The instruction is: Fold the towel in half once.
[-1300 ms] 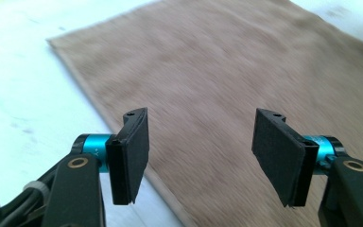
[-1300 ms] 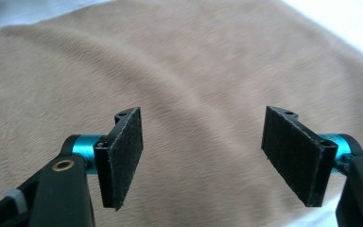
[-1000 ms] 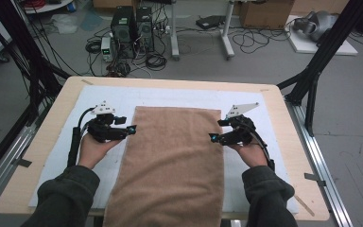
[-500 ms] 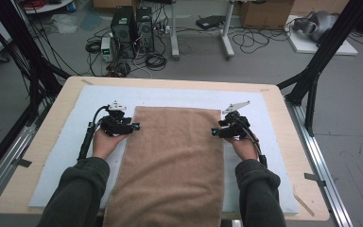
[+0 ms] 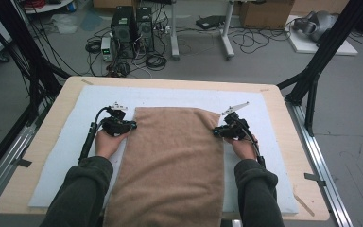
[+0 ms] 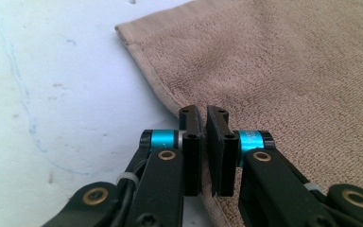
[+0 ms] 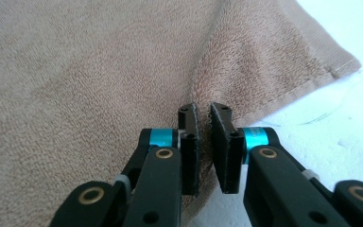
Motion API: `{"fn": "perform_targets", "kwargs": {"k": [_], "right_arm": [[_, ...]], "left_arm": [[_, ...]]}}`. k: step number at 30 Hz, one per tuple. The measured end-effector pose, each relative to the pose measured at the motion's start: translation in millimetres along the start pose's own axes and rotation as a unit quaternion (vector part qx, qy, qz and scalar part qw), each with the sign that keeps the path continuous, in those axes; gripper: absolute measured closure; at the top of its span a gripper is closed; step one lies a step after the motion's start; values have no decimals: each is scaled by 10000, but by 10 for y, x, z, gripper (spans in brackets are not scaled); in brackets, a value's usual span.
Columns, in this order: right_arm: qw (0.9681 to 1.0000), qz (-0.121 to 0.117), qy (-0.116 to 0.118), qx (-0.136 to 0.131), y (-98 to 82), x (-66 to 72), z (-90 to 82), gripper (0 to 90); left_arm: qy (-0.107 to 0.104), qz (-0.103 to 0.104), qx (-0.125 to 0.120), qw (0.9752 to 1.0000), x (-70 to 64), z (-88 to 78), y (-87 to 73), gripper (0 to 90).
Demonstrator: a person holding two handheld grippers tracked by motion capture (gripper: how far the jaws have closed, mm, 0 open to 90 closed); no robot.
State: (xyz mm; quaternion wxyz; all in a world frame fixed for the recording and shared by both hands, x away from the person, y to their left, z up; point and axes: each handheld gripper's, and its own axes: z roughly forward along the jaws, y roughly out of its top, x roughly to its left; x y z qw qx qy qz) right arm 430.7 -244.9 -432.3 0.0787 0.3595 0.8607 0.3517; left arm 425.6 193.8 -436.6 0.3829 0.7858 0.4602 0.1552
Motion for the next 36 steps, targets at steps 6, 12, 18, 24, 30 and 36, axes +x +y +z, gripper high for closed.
{"fn": "perform_targets", "kwargs": {"k": [6, 12, 18, 24, 30, 36], "right_arm": [[9993, -71, 121, -361, 108, 36, -262, 835], [9959, -436, 301, -727, 362, 198, -629, 836], [9944, -604, 476, -730, 334, 423, -869, 829], [9918, -687, 798, -721, -117, 722, -926, 827], [9910, -767, 934, -568, -596, 1022, -844, 827], [9910, -718, 1120, -137, -890, 1085, -649, 710]], "left_arm": [[-247, -107, -543, 9982, 104, -312, 74, 853], [-351, -114, -921, 9951, 151, -647, 152, 854], [-637, 118, -1052, 9923, 44, -988, 70, 852], [-739, 632, -971, 9905, -295, -1250, -496, 849], [-936, 665, -817, 9900, -467, -1359, -1002, 846], [-979, 606, -547, 9918, -463, -1332, -1120, 718]]}}
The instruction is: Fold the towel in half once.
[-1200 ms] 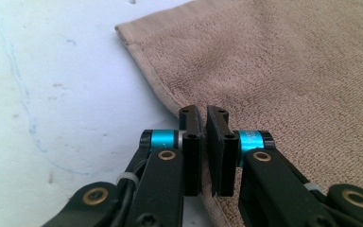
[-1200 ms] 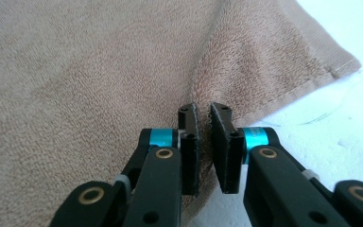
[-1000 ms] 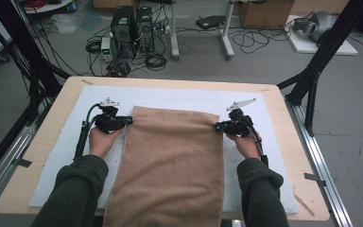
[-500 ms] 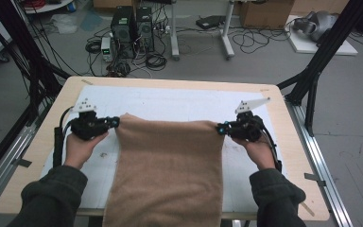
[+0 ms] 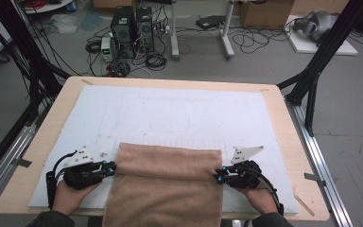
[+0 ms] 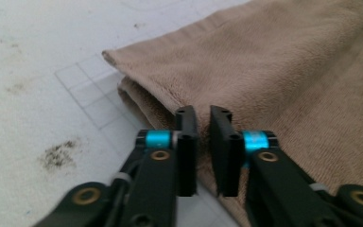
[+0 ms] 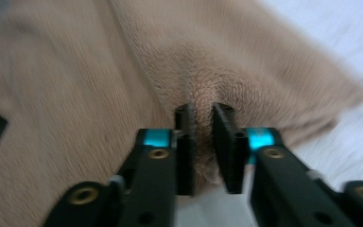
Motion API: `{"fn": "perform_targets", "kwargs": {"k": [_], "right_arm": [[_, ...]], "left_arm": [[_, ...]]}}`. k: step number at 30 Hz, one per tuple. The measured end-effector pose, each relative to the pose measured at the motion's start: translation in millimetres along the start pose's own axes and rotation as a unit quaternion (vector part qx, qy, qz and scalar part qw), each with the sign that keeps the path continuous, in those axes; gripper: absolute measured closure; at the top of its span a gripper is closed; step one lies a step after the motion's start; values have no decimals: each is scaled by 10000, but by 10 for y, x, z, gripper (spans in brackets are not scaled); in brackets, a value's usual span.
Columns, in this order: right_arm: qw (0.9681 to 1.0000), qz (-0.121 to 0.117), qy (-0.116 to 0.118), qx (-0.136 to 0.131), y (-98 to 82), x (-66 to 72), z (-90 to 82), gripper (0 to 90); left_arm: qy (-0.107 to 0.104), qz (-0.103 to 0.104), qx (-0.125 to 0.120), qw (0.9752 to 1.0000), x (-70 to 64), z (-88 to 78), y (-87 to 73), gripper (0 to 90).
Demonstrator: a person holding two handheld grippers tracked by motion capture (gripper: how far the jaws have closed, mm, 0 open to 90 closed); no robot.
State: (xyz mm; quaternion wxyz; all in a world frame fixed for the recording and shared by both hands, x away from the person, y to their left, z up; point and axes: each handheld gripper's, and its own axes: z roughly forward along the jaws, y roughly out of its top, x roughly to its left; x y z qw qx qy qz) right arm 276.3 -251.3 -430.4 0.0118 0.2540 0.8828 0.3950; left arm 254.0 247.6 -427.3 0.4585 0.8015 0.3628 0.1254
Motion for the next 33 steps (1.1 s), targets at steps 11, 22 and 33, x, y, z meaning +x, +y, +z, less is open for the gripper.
{"fn": "perform_targets", "kwargs": {"k": [11, 22, 33], "right_arm": [[9981, 95, -312, -519, 273, -137, -177, 552], [9984, 95, -547, 105, 402, -338, 382, 656], [9989, -72, -467, 34, 440, -283, 292, 830]], "left_arm": [[161, 15, -155, 9997, 144, 40, 300, 480], [323, 184, 670, 9971, 230, 554, 253, 591], [242, 283, 345, 9987, 185, 448, 289, 829]]}}
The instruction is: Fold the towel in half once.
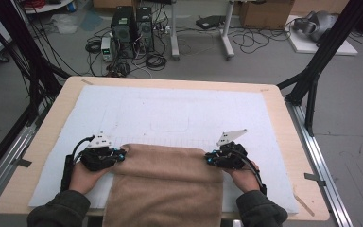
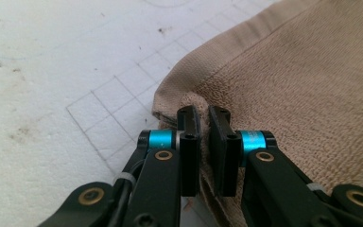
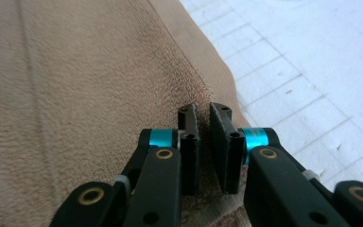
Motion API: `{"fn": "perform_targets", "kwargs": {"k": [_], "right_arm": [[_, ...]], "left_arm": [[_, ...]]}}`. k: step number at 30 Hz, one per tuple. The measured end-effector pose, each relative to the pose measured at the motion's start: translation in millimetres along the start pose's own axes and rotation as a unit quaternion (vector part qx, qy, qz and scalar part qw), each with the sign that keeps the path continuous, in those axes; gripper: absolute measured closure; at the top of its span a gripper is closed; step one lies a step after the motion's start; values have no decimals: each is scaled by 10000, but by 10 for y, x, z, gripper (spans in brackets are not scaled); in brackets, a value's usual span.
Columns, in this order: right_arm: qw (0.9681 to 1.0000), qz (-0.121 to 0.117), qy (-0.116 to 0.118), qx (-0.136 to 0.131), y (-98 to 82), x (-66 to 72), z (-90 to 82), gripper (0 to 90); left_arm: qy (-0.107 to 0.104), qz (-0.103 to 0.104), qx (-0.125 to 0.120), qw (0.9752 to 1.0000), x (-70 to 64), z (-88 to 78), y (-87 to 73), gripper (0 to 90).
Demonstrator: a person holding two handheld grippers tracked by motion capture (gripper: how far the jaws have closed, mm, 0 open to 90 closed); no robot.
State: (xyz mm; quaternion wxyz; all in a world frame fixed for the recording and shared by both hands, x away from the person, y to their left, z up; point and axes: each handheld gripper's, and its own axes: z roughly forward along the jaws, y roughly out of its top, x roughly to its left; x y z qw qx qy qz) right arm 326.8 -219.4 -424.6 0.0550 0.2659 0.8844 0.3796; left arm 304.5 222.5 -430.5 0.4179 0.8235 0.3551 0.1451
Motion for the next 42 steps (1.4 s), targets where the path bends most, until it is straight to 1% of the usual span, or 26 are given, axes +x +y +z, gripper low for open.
{"fn": "perform_targets", "kwargs": {"k": [3, 7, 9, 11, 12, 17, 20, 23, 25, 27, 28, 30, 31, 33, 34, 36, 39, 41, 42], "right_arm": [[9999, -74, 13, -106, 37, 13, -71, 833], [9995, -135, 3, -273, 99, 43, -180, 832], [9993, -164, -12, -338, 129, 56, -234, 832], [9990, -184, 4, -403, 152, 76, -282, 833], [9989, -195, 17, -416, 161, 97, -306, 833], [9976, -350, 102, -588, 153, 246, -420, 832], [9969, -451, 115, -636, 102, 373, -489, 832], [9963, -529, 182, -655, 33, 511, -540, 832], [9961, -567, 236, -634, -53, 627, -562, 832], [9961, -544, 312, -628, -156, 729, -570, 832], [9961, -529, 387, -590, -205, 771, -573, 830], [9957, -478, 531, -583, -282, 833, -573, 809], [9956, -497, 533, -595, -298, 853, -584, 793], [9947, -462, 563, -725, -296, 857, -631, 780], [9941, -436, 567, -814, -282, 843, -661, 767], [9934, -387, 544, -930, -243, 797, -703, 760], [9946, -362, 402, -882, -184, 694, -701, 716], [9962, -307, 279, -760, -158, 590, -642, 683], [9970, -280, 269, -663, -152, 532, -602, 671]], "left_arm": [[-60, -74, -168, 9998, 7, -68, 21, 829], [-55, -90, -332, 9994, -2, -151, 53, 825], [-66, -129, -419, 9990, -3, -187, 67, 825], [-80, -118, -464, 9988, -7, -229, 76, 825], [-84, -140, -507, 9986, -21, -246, 74, 825], [-105, -50, -603, 9981, -126, -369, 8, 824], [-153, 17, -619, 9980, -223, -454, -80, 822], [-193, 17, -660, 9976, -334, -530, -193, 821], [-200, 50, -677, 9975, -418, -589, -279, 822], [-317, 69, -673, 9972, -512, -657, -370, 821], [-344, 133, -638, 9973, -558, -689, -410, 812], [-383, 196, -596, 9973, -622, -758, -466, 761], [-403, 200, -601, 9972, -632, -797, -472, 735], [-410, 164, -655, 9969, -626, -864, -451, 684], [-415, 182, -666, 9967, -617, -888, -429, 668], [-370, 230, -712, 9965, -591, -915, -379, 663], [-314, 187, -722, 9967, -506, -857, -295, 638], [-279, 129, -670, 9973, -420, -759, -238, 636], [-259, 109, -657, 9974, -385, -702, -212, 634]]}}
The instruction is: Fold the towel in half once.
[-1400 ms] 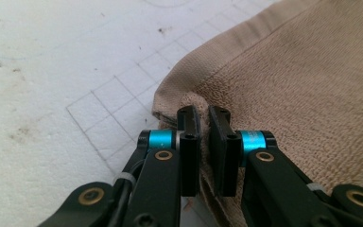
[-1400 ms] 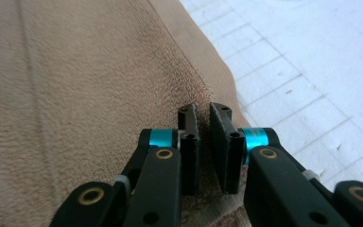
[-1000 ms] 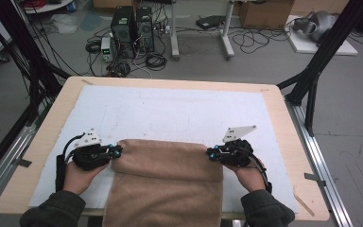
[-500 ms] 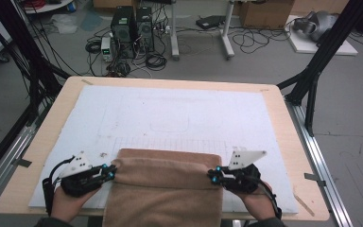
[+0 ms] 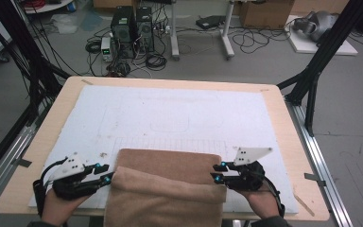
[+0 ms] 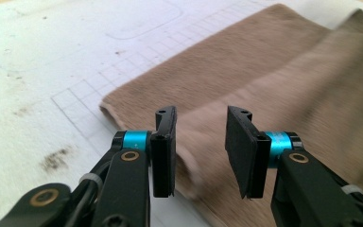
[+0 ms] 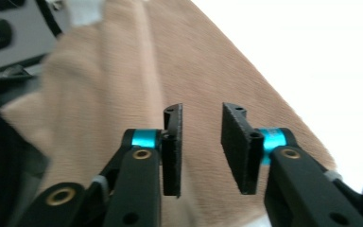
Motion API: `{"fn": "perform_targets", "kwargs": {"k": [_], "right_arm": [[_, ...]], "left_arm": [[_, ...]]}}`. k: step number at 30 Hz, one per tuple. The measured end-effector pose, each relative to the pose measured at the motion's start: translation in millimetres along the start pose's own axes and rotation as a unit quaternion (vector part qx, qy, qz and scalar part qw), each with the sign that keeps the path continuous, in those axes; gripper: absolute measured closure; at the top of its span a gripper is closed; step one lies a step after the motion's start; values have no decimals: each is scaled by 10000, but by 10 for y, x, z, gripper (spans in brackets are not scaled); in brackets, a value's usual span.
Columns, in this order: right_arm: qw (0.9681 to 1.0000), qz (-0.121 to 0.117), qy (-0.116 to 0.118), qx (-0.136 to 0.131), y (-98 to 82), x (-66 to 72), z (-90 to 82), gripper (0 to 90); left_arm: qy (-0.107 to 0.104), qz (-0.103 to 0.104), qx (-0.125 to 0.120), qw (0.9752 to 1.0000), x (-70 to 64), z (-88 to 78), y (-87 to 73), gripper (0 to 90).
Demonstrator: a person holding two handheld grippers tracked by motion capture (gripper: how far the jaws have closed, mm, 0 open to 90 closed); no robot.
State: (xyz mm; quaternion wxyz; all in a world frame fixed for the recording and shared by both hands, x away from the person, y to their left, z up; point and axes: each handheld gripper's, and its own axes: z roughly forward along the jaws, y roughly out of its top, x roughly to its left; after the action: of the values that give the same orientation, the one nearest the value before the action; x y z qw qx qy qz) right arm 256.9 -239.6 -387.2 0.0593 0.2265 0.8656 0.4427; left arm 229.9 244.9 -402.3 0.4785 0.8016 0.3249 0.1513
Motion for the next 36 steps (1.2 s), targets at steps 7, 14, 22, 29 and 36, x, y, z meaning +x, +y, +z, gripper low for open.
{"fn": "perform_targets", "kwargs": {"k": [7, 14, 22, 29, 36], "right_arm": [[9990, 175, -370, 187, -78, -380, 261, 543], [9965, 166, -593, 561, -130, -608, 480, 442], [9976, 373, -219, 534, -168, -794, 604, 612], [9977, 291, 6, 616, -5, -865, 639, 843], [9973, 122, -620, 381, 602, -1187, 520, 845]], "left_arm": [[250, -140, 164, 9995, 304, 400, 55, 605], [374, -371, 506, 9973, 556, 710, 14, 513], [110, -602, 682, 9958, 631, 812, -20, 626], [394, -444, 714, 9957, 663, 805, 102, 849], [986, -296, 296, 9942, 1002, 799, 814, 858]]}}
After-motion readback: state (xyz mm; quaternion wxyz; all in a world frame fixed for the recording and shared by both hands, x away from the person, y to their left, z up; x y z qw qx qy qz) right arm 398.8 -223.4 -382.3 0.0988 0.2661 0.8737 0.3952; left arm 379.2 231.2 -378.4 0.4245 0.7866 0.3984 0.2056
